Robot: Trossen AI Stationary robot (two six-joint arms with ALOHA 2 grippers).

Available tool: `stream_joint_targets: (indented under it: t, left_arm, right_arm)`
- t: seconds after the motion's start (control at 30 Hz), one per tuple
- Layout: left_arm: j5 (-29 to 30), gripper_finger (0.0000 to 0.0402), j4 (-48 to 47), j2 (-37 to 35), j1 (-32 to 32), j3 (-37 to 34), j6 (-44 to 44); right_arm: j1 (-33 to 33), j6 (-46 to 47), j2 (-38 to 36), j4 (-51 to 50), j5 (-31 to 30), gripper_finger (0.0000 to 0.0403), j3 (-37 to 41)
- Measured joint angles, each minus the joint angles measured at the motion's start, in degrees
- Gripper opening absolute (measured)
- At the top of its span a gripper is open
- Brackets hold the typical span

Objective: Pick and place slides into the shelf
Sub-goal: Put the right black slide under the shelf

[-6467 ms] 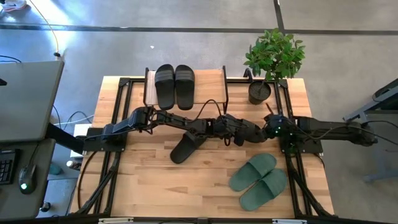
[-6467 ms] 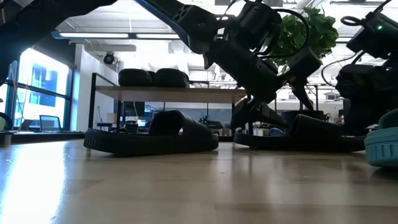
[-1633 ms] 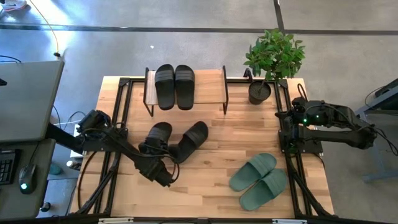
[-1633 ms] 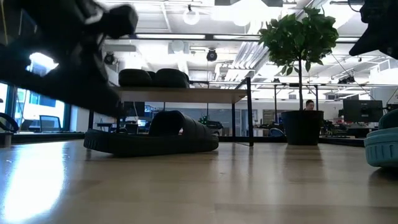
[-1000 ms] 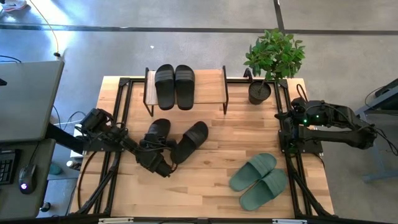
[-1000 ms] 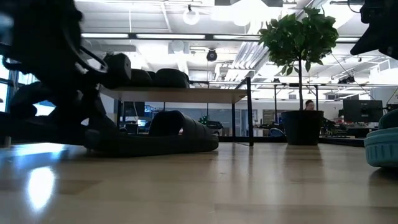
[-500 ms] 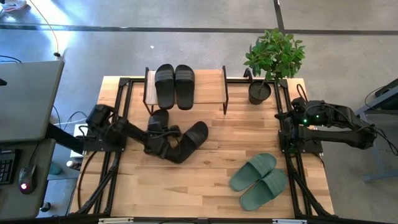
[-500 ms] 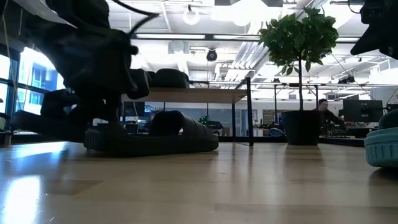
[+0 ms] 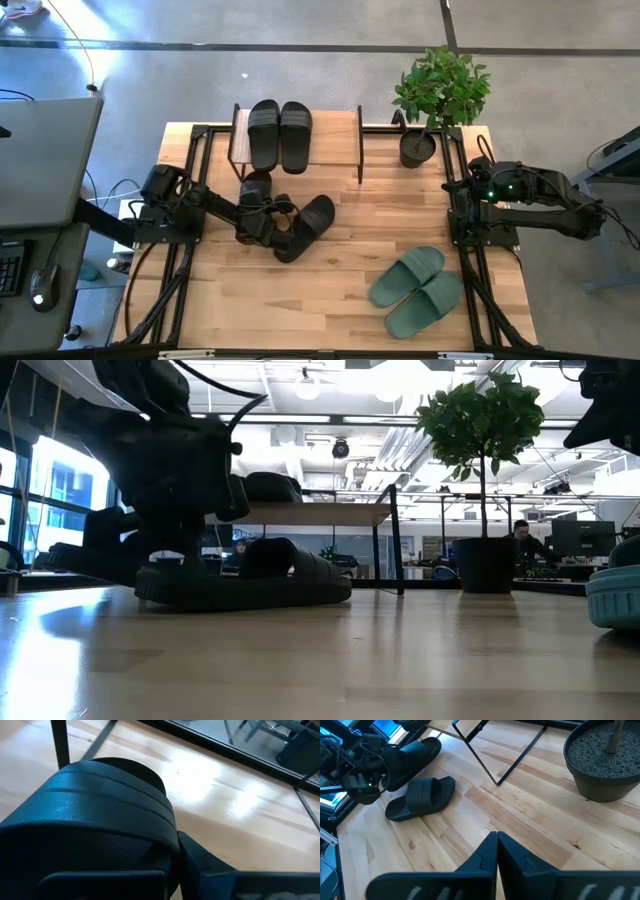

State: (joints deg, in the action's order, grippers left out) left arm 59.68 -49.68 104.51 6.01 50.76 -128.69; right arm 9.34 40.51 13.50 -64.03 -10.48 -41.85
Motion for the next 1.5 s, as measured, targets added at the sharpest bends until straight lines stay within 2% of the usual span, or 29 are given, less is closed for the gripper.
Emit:
stream_joint_targets:
  t: [0.13,0.37,0.6,0.83,1.07,1.5]
  left_arm:
    - [0.0,0.0017,2.8,0.0,0.0,0.0,2.5]
    - [0.7,0.0086,8.2,0.0,0.0,0.0,7.2]
    - [1.0,0.0152,9.2,0.0,0.2,0.0,7.4]
    - [1.5,0.0197,9.7,0.0,2.3,0.0,6.7]
    - [4.3,0.0217,9.2,0.0,5.9,1.2,3.9]
    - [5.5,0.0216,1.4,0.0,7.3,6.4,3.7]
  right_arm:
    - [0.0,0.0,0.0,0.0,0.0,0.0,0.0]
    - [0.0,0.0,0.0,0.0,0.1,0.0,0.0]
    - [0.0,-0.5,0.0,-0.1,0.2,0.0,0.0]
    - [0.0,-0.5,0.0,-0.5,0.2,0.0,0.0]
    - [0.0,-0.7,0.0,-0.5,0.2,0.0,0.0]
    - [0.0,-0.7,0.0,-0.6,1.2,0.0,0.0]
